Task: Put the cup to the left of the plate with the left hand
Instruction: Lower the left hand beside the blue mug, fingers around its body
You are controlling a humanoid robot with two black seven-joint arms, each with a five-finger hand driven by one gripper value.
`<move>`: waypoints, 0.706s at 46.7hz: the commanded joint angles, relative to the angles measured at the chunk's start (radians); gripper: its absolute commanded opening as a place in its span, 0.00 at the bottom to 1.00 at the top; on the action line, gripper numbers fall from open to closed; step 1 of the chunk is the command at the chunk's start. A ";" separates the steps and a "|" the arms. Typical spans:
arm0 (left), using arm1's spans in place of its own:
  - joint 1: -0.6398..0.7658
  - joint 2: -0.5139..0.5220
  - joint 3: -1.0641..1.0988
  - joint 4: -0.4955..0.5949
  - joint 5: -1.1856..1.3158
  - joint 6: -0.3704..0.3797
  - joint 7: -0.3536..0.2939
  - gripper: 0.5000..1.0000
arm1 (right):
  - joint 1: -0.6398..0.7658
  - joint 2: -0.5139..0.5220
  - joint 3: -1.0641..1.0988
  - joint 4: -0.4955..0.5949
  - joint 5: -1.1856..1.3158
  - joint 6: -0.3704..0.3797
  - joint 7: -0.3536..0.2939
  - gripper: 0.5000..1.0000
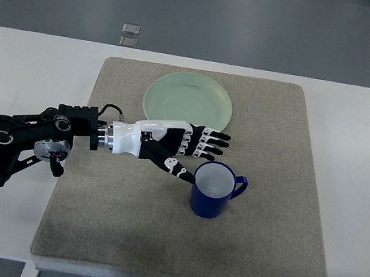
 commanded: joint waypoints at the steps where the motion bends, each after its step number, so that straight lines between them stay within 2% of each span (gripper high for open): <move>1: 0.007 -0.008 0.001 0.000 0.001 0.002 0.000 0.98 | 0.001 0.000 0.000 0.000 0.000 0.000 -0.001 0.86; 21: 0.008 -0.035 -0.001 0.002 0.085 0.008 -0.002 0.98 | 0.001 0.000 0.000 0.000 0.000 0.000 0.001 0.86; 33: 0.014 -0.056 0.004 0.017 0.093 0.082 -0.002 0.98 | 0.000 0.000 0.000 0.000 0.000 0.000 -0.001 0.86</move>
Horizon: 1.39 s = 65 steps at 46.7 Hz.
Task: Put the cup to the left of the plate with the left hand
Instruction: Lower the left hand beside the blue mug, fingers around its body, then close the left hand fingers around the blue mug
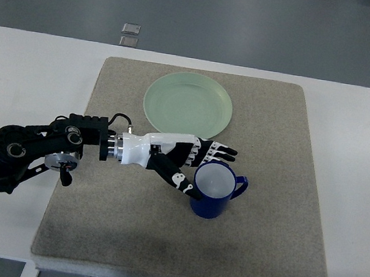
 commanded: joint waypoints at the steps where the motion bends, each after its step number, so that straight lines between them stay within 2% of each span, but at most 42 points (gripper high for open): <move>1: 0.000 -0.009 0.001 0.003 0.001 0.009 0.000 0.98 | 0.001 0.000 0.000 0.000 0.000 0.000 -0.001 0.86; 34: 0.005 -0.031 0.014 0.002 0.001 0.000 0.006 0.99 | 0.000 0.000 0.000 0.000 0.000 0.000 -0.001 0.86; 48: 0.003 -0.054 0.016 0.003 0.001 0.003 0.014 0.96 | 0.001 0.000 0.000 0.000 0.000 0.000 0.001 0.86; 52: 0.003 -0.065 0.016 0.005 0.011 0.009 0.015 0.93 | 0.001 0.000 0.000 0.000 0.000 0.000 -0.001 0.86; 57: 0.005 -0.066 0.016 0.005 0.018 0.009 0.018 0.80 | 0.000 0.000 0.000 0.000 0.000 0.000 -0.001 0.86; 65: 0.005 -0.074 0.017 0.005 0.021 0.009 0.020 0.70 | 0.000 0.000 0.000 0.000 0.000 0.000 -0.001 0.86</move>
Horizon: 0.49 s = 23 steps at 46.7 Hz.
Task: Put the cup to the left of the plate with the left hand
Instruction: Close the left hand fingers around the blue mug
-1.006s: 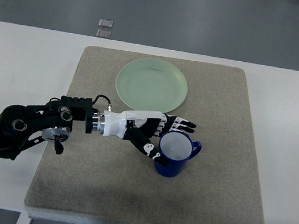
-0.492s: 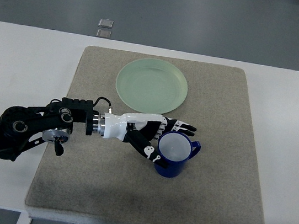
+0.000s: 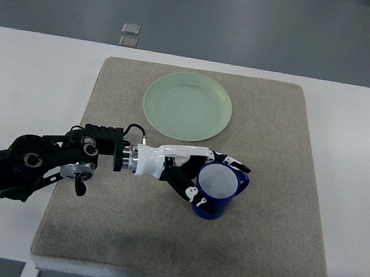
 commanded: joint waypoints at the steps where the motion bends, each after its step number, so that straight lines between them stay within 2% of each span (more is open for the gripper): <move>1: 0.000 -0.006 0.000 0.000 0.005 0.000 0.000 0.67 | -0.001 0.000 0.000 0.000 0.000 0.000 0.001 0.86; 4: 0.000 -0.006 0.002 0.000 0.011 0.000 0.000 0.57 | -0.001 0.000 0.000 0.000 0.000 0.000 -0.001 0.86; 7: 0.000 -0.007 0.000 0.000 0.014 0.000 0.000 0.53 | 0.001 0.000 0.000 0.000 0.000 0.000 0.001 0.86; 8: 0.000 -0.007 0.000 0.000 0.014 0.000 0.000 0.49 | -0.001 0.000 0.000 0.000 0.000 0.000 -0.001 0.86; 11: 0.000 -0.009 0.000 0.001 0.014 0.001 0.000 0.43 | -0.001 0.000 0.000 0.000 0.000 0.000 0.001 0.86; 23: 0.000 -0.018 -0.002 0.006 0.012 0.004 0.000 0.44 | 0.001 0.000 0.000 0.000 0.000 0.000 0.001 0.86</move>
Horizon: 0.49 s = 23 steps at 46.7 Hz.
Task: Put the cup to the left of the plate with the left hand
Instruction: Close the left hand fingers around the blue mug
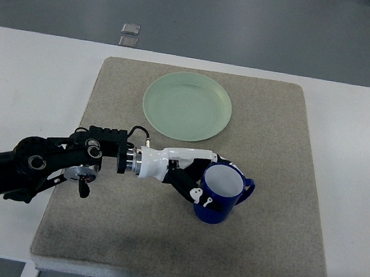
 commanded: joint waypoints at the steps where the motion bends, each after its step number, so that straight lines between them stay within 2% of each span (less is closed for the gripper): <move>1: 0.000 0.000 0.000 0.000 -0.002 0.001 -0.001 0.43 | 0.001 0.000 0.000 0.000 0.000 0.000 0.001 0.86; 8: -0.002 -0.003 -0.017 0.000 -0.002 0.009 -0.002 0.43 | 0.001 0.000 0.000 0.000 0.000 0.000 -0.001 0.86; 23: -0.009 -0.005 -0.118 0.006 -0.006 0.127 -0.003 0.45 | 0.001 0.000 0.000 0.000 0.000 0.000 0.001 0.86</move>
